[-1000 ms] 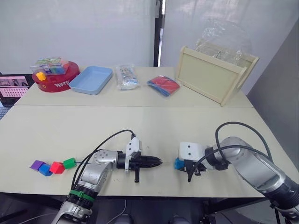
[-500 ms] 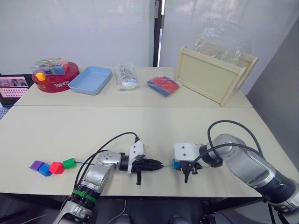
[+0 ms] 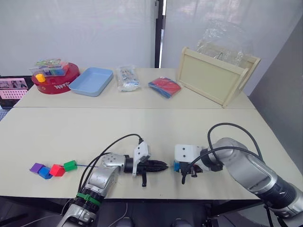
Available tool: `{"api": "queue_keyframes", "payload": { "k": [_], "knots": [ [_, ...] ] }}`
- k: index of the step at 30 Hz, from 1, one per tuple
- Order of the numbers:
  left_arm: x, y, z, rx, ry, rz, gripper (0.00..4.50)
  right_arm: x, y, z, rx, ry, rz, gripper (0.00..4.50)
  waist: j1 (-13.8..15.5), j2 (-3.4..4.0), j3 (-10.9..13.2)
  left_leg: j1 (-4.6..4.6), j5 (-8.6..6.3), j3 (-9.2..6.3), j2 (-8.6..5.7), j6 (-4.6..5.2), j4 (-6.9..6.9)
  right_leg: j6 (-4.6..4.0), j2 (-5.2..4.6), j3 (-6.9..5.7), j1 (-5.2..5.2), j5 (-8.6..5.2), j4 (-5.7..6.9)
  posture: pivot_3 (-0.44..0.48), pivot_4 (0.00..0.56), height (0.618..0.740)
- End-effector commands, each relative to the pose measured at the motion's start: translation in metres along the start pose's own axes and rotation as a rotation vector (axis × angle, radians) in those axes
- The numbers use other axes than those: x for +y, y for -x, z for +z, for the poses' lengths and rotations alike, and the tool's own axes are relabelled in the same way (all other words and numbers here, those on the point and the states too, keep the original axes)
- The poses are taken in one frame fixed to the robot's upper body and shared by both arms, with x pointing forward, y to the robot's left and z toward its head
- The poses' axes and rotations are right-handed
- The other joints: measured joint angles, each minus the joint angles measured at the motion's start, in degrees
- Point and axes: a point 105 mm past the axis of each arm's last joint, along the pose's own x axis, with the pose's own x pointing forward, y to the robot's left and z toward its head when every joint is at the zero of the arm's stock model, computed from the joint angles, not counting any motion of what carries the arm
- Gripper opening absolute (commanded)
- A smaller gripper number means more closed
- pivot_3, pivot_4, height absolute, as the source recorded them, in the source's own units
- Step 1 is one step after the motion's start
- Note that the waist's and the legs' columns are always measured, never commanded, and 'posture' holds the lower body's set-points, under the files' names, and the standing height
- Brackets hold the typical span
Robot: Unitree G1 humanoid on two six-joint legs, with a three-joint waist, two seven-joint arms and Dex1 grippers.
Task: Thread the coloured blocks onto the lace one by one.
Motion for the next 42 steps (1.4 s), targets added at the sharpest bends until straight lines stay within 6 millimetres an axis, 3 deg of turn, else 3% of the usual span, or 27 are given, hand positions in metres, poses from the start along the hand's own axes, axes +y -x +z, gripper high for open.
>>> {"api": "queue_keyframes", "payload": {
  "k": [1,5,14,15,19,27,31,34,37,42],
  "knots": [
    [-0.003,-0.011,0.006,-0.003,-0.045,-0.016,0.0,0.009,-0.006,-0.001,0.008,-0.015,0.045,1.32,0.08,-0.01,-0.01,0.01,0.0,0.0,-0.01,0.0,0.0,0.0,-0.01,0.0,0.02,0.0,0.0,0.0,0.15,0.74],
    [-0.003,-0.011,0.006,0.002,-0.03,-0.013,0.0,0.007,-0.007,-0.001,0.008,-0.03,0.038,1.32,0.16,-0.01,-0.02,0.03,0.0,0.0,-0.01,0.0,0.03,0.0,-0.01,0.0,0.05,0.0,0.0,0.0,0.15,0.74],
    [-0.005,0.018,0.01,0.09,-0.101,-0.01,2.99,0.009,-0.011,0.005,-0.01,-0.043,0.048,1.32,-0.41,-0.01,-0.02,0.09,0.0,0.0,0.08,0.0,-0.02,0.0,0.09,0.01,0.02,0.0,0.03,0.0,0.15,0.74],
    [-0.005,0.022,0.012,0.098,-0.117,-0.012,3.02,0.009,-0.012,0.006,-0.012,-0.044,0.049,1.32,-0.38,-0.01,-0.02,0.09,0.0,0.0,0.08,0.0,-0.02,0.0,0.09,0.02,0.02,0.0,0.03,0.0,0.15,0.74],
    [0.003,0.036,0.022,0.136,-0.188,0.036,3.02,0.009,-0.013,0.007,-0.013,-0.043,0.052,1.32,-0.25,-0.03,-0.03,0.08,0.0,0.0,0.07,0.0,-0.02,0.0,0.07,0.02,0.03,0.0,0.01,0.0,0.15,0.74],
    [0.003,0.043,0.007,0.212,-0.178,0.037,3.02,0.008,-0.015,0.01,-0.021,-0.039,0.052,1.32,-0.34,-0.04,-0.03,0.1,0.0,0.0,0.09,0.0,-0.06,0.0,0.1,0.03,0.02,0.0,0.02,0.0,0.15,0.74],
    [0.003,0.043,0.006,0.216,-0.156,0.033,2.0,0.007,-0.015,0.011,-0.023,-0.039,0.047,1.32,-0.34,-0.04,-0.03,0.1,0.0,0.0,0.1,0.0,-0.06,0.0,0.11,0.03,0.01,0.0,0.02,0.0,0.15,0.74],
    [0.004,0.044,0.002,0.239,-0.153,0.039,0.86,0.007,-0.016,0.011,-0.024,-0.041,0.045,1.32,-0.34,-0.04,-0.03,0.1,0.0,0.0,0.1,0.0,-0.07,0.0,0.11,0.03,0.01,0.0,0.02,0.0,0.15,0.74],
    [0.006,0.044,0.001,0.242,-0.155,0.045,0.0,0.008,-0.016,0.012,-0.025,-0.042,0.043,1.32,-0.33,-0.03,-0.03,0.1,0.0,0.0,0.1,0.0,-0.06,0.0,0.11,0.03,0.01,0.0,0.02,0.0,0.15,0.74],
    [0.009,0.042,0.004,0.231,-0.154,0.049,0.0,0.008,-0.015,0.011,-0.024,-0.044,0.04,1.32,-0.3,-0.04,-0.03,0.1,0.0,0.0,0.1,0.0,-0.06,0.0,0.1,0.03,0.01,0.0,0.02,0.0,0.15,0.74]
  ]
}}
